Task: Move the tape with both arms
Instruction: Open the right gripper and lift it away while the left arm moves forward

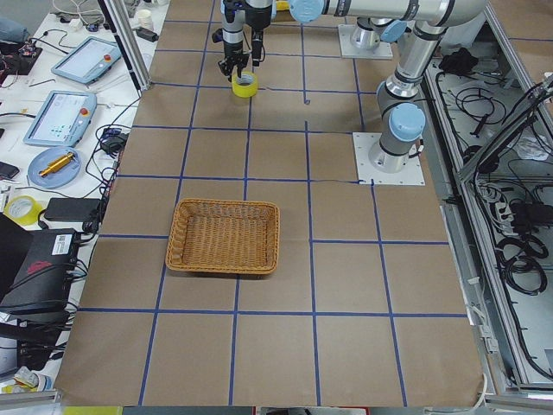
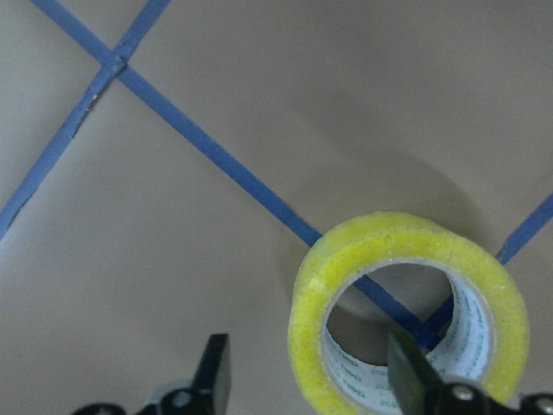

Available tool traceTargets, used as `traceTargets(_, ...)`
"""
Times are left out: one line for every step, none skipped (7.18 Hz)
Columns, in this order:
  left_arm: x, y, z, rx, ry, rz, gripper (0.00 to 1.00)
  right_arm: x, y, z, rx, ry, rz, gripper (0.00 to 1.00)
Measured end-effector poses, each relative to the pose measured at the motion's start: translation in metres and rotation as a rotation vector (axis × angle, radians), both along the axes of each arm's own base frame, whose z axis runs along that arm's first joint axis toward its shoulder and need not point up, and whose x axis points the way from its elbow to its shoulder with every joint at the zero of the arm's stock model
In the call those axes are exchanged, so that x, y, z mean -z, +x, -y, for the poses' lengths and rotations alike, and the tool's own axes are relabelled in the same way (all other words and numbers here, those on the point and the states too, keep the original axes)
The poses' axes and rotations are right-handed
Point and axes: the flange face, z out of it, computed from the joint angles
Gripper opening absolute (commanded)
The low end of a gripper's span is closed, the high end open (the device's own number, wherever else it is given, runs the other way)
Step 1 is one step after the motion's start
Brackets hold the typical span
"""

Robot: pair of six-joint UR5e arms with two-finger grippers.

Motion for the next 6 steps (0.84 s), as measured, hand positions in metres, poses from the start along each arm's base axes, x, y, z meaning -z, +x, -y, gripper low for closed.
traceTargets(0.0,0.0,0.0,0.0,-0.001,0.0,1.0,-0.028,-0.029,0.007,-0.074,-0.022,-0.01,1.0)
traceTargets(0.0,0.0,0.0,0.0,0.0,0.0,1.0,-0.06,-0.076,0.015,-0.162,-0.029,-0.029,1.0)
traceTargets(0.001,0.0,-0.001,-0.001,0.003,0.0,1.0,-0.094,-0.136,0.017,-0.258,-0.006,-0.053,1.0)
traceTargets(0.003,0.0,-0.001,-0.001,0.007,0.0,1.0,-0.126,-0.187,0.007,-0.342,0.029,-0.067,1.0)
traceTargets(0.007,-0.001,-0.002,-0.004,0.013,0.0,1.0,-0.156,-0.22,-0.01,-0.411,0.058,-0.082,1.0)
traceTargets(0.012,-0.001,-0.002,-0.018,0.02,-0.002,1.0,-0.176,-0.235,-0.027,-0.452,0.094,-0.117,1.0)
